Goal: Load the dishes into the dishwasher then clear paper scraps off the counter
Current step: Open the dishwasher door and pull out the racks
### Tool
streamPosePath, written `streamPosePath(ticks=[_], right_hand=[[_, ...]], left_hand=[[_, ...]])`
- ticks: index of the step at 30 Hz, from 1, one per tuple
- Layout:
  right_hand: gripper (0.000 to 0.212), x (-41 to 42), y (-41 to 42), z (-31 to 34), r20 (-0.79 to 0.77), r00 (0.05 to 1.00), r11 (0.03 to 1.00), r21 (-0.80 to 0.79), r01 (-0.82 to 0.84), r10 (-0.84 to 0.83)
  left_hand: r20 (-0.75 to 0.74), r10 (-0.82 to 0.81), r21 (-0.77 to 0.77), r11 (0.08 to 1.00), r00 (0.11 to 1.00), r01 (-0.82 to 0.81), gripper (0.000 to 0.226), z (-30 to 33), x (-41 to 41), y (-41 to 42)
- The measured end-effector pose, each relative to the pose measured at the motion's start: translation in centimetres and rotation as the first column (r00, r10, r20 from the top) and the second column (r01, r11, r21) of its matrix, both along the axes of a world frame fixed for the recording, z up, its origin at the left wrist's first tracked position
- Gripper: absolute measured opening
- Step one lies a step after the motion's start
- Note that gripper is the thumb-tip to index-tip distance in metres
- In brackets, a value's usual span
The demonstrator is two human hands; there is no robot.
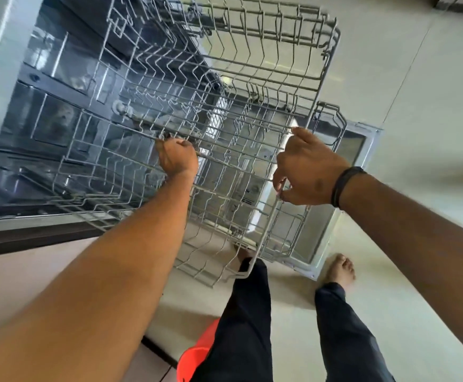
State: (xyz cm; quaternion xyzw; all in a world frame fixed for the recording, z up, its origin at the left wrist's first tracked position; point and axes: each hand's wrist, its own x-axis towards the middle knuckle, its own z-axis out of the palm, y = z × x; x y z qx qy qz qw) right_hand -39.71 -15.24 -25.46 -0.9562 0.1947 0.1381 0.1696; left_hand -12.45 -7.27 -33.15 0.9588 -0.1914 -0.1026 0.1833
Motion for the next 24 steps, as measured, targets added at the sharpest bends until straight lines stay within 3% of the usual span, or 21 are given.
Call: streamPosePath(ticks=[7, 11, 17, 24], right_hand=[[0.018, -3.9, 0.4, -0.5, 0.005, 1.000, 1.000, 0.011, 0.014, -0.014], [0.035, -4.6, 1.2, -0.4, -0.035, 0.999, 1.000, -0.009, -0.012, 0.012], [0.024, -4.5, 1.5, -0.2, -0.028, 1.000, 1.000, -0.011, 0.007, -0.007], [0.048, -4.2, 1.3, -0.5, -0.019, 0.997, 0.996, 0.052, 0.071, -0.070]], left_hand=[[0.012, -0.036, 0.028, 0.999, 0.999, 0.035, 0.023, -0.8, -3.3, 0.7], [0.030, -0.036, 0.020, 0.999, 0.999, 0.035, 0.022, -0.3, -4.7, 0.9], [0.021, -0.003, -0.016, 1.000, 1.000, 0.004, 0.018, -0.6, -5.1, 0.9], [0.030, -0.008, 0.037, 0.999, 1.000, 0.007, 0.021, -0.4, -5.1, 0.8]])
